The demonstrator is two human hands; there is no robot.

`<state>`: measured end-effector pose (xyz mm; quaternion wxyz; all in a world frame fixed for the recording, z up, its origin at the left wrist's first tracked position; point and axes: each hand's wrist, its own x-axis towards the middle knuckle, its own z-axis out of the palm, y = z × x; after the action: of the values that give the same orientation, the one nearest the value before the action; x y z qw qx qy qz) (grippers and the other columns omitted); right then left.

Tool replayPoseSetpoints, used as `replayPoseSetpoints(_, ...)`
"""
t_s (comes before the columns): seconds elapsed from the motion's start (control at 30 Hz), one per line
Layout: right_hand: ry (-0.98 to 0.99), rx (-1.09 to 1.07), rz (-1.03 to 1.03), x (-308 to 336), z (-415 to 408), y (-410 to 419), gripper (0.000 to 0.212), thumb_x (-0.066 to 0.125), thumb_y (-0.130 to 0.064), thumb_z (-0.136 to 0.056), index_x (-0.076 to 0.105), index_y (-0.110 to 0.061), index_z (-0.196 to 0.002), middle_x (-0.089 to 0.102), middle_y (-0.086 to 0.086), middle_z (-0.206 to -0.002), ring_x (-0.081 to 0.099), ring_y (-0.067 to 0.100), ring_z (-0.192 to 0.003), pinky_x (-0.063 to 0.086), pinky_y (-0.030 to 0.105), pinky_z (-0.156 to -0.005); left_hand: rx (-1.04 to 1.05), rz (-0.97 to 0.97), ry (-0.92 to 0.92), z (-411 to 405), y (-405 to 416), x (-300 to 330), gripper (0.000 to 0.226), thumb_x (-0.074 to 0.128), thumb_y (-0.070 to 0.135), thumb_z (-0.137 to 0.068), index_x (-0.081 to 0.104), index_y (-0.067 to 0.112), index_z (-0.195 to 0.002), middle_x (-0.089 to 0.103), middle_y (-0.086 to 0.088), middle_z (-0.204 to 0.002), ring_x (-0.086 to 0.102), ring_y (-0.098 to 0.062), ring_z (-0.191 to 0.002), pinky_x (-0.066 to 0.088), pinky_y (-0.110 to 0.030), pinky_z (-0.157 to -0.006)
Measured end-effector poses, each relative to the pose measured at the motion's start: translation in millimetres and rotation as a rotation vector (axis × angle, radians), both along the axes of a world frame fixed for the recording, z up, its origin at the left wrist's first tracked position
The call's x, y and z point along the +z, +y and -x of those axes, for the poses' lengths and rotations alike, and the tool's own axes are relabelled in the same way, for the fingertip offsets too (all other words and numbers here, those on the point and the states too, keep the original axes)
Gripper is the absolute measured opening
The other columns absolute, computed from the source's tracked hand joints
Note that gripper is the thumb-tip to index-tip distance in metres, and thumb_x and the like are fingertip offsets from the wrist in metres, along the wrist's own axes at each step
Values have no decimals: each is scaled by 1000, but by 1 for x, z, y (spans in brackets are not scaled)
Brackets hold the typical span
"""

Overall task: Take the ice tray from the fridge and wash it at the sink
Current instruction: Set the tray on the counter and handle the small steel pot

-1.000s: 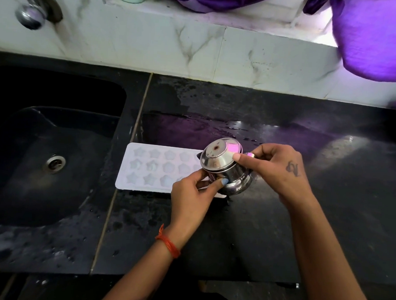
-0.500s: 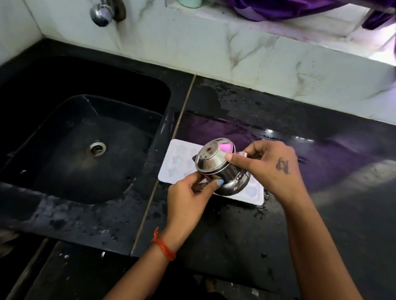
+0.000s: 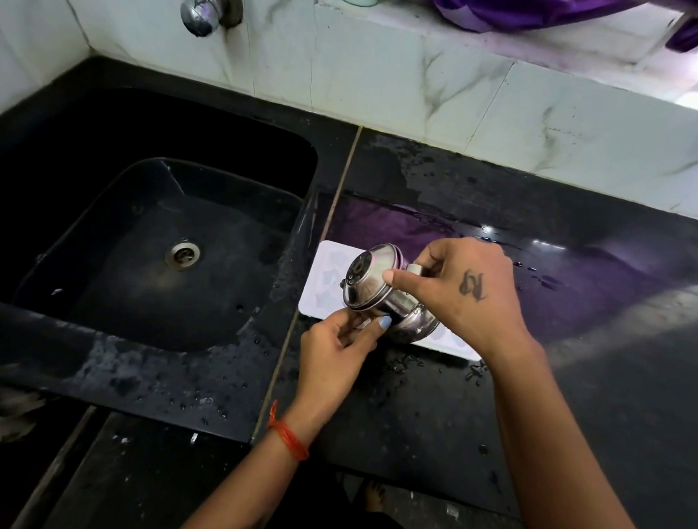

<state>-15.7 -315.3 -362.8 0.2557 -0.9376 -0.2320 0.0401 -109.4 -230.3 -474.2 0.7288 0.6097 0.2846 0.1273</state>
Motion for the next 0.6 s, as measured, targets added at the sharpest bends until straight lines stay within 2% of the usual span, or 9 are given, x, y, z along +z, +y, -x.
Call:
replayPoseSetpoints(0.1, -3, 0, 9, 0, 0, 0, 34, 73, -50, -72, 66, -17, -66, 67, 0, -63, 62, 16, -67, 44, 28, -64, 3, 10, -3, 0, 0, -1, 12, 75, 24, -77, 72, 15, -85, 74, -7, -85, 70, -17, -82, 55, -49, -84)
replayPoseSetpoints(0.23, 5, -11, -19, 0, 0, -3, 36, 74, -48, -72, 67, -13, -67, 67, 2, -62, 63, 17, -66, 45, 28, -64, 14, -52, -10, -1, -1, 0, 44, 73, 51, -61, 73, 15, -85, 75, -1, -83, 71, -16, -83, 56, -48, -82)
replayPoseSetpoints(0.3, 51, -33, -53, 0, -2, -6, 35, 76, -47, -71, 68, -13, -66, 68, 1, -62, 63, 16, -66, 46, 29, -66, 18, -96, -22, -1, -2, 0, 48, 71, 55, -60, 73, 16, -88, 75, 2, -83, 71, -13, -83, 56, -46, -81)
replayPoseSetpoints(0.37, 106, -61, -91, -1, -5, -10, 33, 77, -46, -69, 69, -14, -65, 68, 0, -62, 63, 14, -67, 46, 30, -68, 12, -149, -18, -2, -2, 1, 44, 73, 52, -64, 74, 16, -90, 75, 5, -82, 71, -9, -81, 57, -44, -80)
replayPoseSetpoints(0.47, 159, -100, -152, -3, -7, -18, 31, 79, -45, -66, 69, -17, -62, 67, -5, -61, 63, 11, -66, 46, 27, -67, 15, -225, -10, -3, -2, 4, 27, 78, 35, -74, 75, 17, -93, 75, 6, -84, 70, -3, -80, 56, -38, -82)
replayPoseSetpoints(0.6, 155, -118, -184, -3, -7, -26, 31, 80, -45, -65, 69, -17, -62, 67, -6, -59, 64, 10, -65, 47, 27, -66, 17, -227, -19, -5, -5, 6, 24, 79, 31, -73, 75, 17, -93, 75, 7, -84, 70, -4, -80, 56, -35, -81)
